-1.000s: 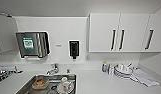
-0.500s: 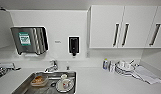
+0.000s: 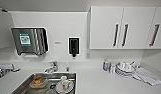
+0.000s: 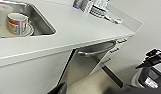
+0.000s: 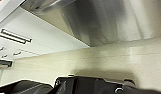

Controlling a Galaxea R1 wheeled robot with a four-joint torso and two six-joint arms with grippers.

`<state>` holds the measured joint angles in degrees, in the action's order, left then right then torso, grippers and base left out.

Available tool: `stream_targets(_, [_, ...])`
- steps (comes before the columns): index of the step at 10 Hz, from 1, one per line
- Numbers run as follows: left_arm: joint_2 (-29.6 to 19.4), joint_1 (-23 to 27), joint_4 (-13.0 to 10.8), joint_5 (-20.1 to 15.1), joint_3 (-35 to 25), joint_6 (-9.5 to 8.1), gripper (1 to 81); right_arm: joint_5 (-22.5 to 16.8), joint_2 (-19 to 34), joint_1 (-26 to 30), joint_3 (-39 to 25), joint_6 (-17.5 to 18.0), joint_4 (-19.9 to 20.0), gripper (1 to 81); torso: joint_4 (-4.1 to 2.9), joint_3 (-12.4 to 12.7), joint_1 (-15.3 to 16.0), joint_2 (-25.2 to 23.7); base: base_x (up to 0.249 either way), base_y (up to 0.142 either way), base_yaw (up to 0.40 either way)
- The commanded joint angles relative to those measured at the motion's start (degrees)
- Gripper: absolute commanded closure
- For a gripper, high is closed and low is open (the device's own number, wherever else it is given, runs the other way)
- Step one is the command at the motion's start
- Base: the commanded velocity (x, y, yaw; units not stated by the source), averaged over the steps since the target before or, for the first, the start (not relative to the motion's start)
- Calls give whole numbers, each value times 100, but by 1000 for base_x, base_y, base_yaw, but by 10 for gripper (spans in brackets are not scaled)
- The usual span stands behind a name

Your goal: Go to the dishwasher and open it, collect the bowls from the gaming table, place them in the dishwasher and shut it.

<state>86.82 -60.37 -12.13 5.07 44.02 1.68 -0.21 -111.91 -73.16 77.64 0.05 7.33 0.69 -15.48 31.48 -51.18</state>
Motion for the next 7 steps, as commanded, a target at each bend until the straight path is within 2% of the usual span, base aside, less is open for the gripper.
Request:
stream_targets(1, [-226, 451, -123, -41, -104, 16, 10, -217, 324, 543, -84, 4, 278, 10, 0, -528, 360, -560, 0, 0, 0])
stream_targets(4, [-217, 451, -123, -41, -60, 16, 10, -225, 351, 666, -171, 4, 384, 10, 0, -1093, 738, -1152, 0, 0, 0])
stream_targets(5, [-217, 451, -114, -41, -17, 16, 10, -225, 359, 692, -189, 4, 392, 10, 0, -759, 876, -1368, 0, 0, 0])
stream_targets(6, [-217, 451, -123, -41, -16, 17, 10, -225, 385, 710, -224, 4, 392, 10, 0, -933, 627, -977, 0, 0, 0])
stream_targets(7, [-226, 451, -123, -41, -34, 25, 10, -225, 412, 727, -268, 4, 392, 10, 0, -1006, 684, -1047, 0, 0, 0])
